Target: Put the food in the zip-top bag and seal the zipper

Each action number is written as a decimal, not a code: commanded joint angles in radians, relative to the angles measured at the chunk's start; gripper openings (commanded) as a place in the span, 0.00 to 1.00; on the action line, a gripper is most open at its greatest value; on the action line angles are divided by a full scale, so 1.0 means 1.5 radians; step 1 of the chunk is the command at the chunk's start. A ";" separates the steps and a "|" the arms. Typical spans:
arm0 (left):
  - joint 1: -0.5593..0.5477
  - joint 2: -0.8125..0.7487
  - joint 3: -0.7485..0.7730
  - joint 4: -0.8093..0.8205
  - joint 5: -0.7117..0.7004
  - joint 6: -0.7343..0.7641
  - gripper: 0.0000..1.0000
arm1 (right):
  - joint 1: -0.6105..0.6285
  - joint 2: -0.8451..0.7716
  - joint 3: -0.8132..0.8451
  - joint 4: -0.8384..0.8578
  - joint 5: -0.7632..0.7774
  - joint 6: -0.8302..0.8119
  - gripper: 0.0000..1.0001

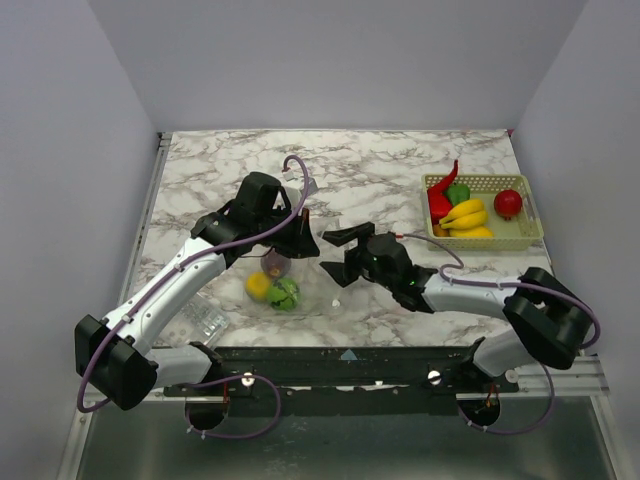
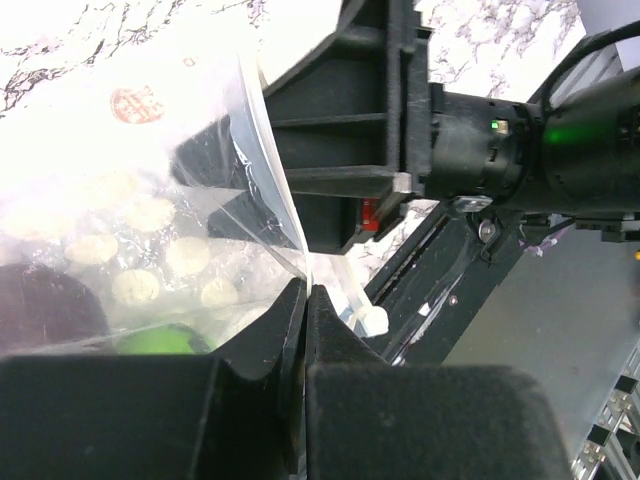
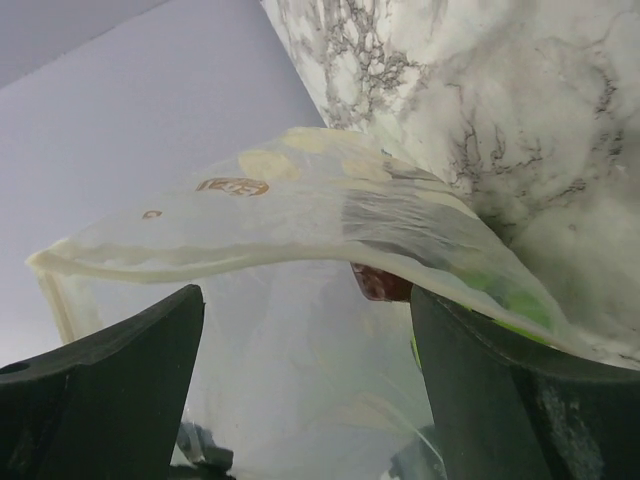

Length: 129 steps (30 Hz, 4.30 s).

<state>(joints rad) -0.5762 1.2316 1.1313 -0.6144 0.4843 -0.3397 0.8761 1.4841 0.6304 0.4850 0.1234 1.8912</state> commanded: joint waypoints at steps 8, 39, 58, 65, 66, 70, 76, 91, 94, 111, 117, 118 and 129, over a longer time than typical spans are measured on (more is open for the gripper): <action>-0.002 -0.001 0.003 0.004 0.004 0.006 0.00 | -0.006 -0.182 -0.099 -0.154 0.047 -0.233 0.70; -0.002 -0.004 0.002 0.005 0.021 0.002 0.00 | -0.654 0.001 0.325 -0.537 -0.009 -0.844 0.61; -0.002 0.007 0.004 0.001 0.018 0.003 0.00 | -0.651 0.164 0.489 -0.467 -0.106 -1.034 0.77; -0.002 0.007 0.006 0.000 0.014 0.006 0.00 | -0.642 0.224 0.533 -0.408 -0.109 -1.081 0.68; -0.002 0.008 0.006 0.000 0.015 0.006 0.00 | -0.638 0.231 0.538 -0.406 -0.102 -1.086 0.66; -0.002 0.007 0.006 -0.001 0.015 0.006 0.00 | -0.618 0.259 0.547 -0.402 -0.058 -1.100 0.64; -0.002 0.007 0.005 0.000 0.015 0.006 0.00 | -0.590 0.289 0.539 -0.387 0.014 -1.113 0.55; -0.002 0.009 0.003 0.000 0.019 0.005 0.00 | -0.584 0.164 0.490 -0.442 0.265 -1.090 0.08; -0.002 0.010 0.003 0.001 0.019 0.005 0.00 | -0.584 0.116 0.459 -0.449 0.311 -1.090 0.07; -0.002 0.013 0.006 0.000 0.021 0.004 0.00 | -0.549 -0.167 0.197 -0.426 -0.154 -0.766 0.01; -0.002 0.013 0.006 0.000 0.023 0.004 0.00 | -0.411 -0.260 0.074 -0.314 -0.163 -0.673 0.00; -0.002 0.012 0.006 0.000 0.022 0.004 0.00 | -0.389 -0.281 0.063 -0.307 -0.145 -0.670 0.00; -0.002 0.008 0.007 0.004 0.017 0.000 0.00 | -0.064 -0.341 -0.026 -0.169 0.201 -0.694 0.00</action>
<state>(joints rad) -0.5762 1.2476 1.1313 -0.6189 0.4919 -0.3397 0.6842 0.9386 0.6182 0.0982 0.1848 0.8631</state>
